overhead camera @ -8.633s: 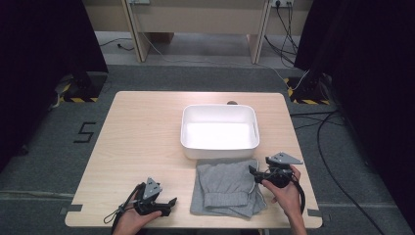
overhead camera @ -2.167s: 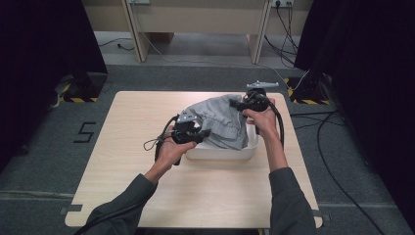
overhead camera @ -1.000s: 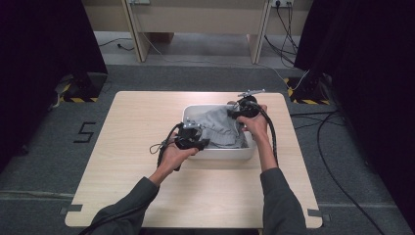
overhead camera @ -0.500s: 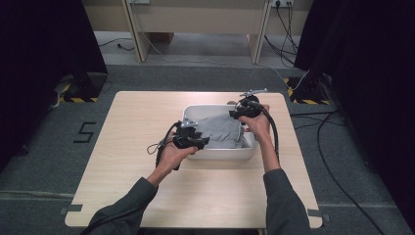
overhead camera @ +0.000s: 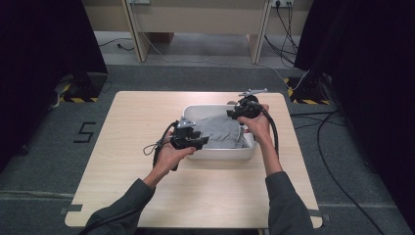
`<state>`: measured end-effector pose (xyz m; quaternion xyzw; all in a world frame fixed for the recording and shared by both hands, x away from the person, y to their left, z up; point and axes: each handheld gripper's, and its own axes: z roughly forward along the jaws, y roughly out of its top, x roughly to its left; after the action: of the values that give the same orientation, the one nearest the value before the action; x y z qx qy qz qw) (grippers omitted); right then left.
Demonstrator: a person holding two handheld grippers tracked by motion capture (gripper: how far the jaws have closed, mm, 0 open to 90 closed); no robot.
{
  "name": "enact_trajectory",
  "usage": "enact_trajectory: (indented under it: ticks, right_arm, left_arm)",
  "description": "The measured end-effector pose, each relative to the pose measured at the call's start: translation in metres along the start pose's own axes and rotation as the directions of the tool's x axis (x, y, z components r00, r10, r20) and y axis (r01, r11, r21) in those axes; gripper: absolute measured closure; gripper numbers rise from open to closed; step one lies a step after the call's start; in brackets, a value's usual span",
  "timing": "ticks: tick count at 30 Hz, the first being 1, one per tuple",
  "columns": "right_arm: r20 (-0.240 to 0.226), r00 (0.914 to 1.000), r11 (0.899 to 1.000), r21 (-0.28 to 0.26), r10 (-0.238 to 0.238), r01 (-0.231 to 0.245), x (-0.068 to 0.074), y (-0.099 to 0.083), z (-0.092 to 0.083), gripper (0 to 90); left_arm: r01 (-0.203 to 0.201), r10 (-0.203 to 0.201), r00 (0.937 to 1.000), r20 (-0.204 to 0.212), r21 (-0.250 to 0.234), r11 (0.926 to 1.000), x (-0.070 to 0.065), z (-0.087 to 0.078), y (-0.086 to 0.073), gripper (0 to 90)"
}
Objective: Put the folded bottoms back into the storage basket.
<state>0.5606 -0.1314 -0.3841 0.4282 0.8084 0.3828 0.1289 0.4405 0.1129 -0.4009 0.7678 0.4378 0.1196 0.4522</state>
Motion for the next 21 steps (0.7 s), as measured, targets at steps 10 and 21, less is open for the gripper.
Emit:
enact_trajectory:
  ticks: [10,21]
  right_arm:
    - [-0.02,0.9998,1.0,-0.025,-0.004,0.003,0.002,-0.009,-0.009,54.9]
    - [-0.026,0.9997,0.998,-0.057,0.001,-0.002,0.002,-0.016,-0.026,48.8]
  left_arm:
    - [0.012,-0.011,0.9998,0.018,-0.011,0.9999,0.0,-0.007,-0.003,54.2]
    - [0.047,-0.047,0.9976,0.05,0.0,0.9989,0.002,-0.01,-0.005,37.0]
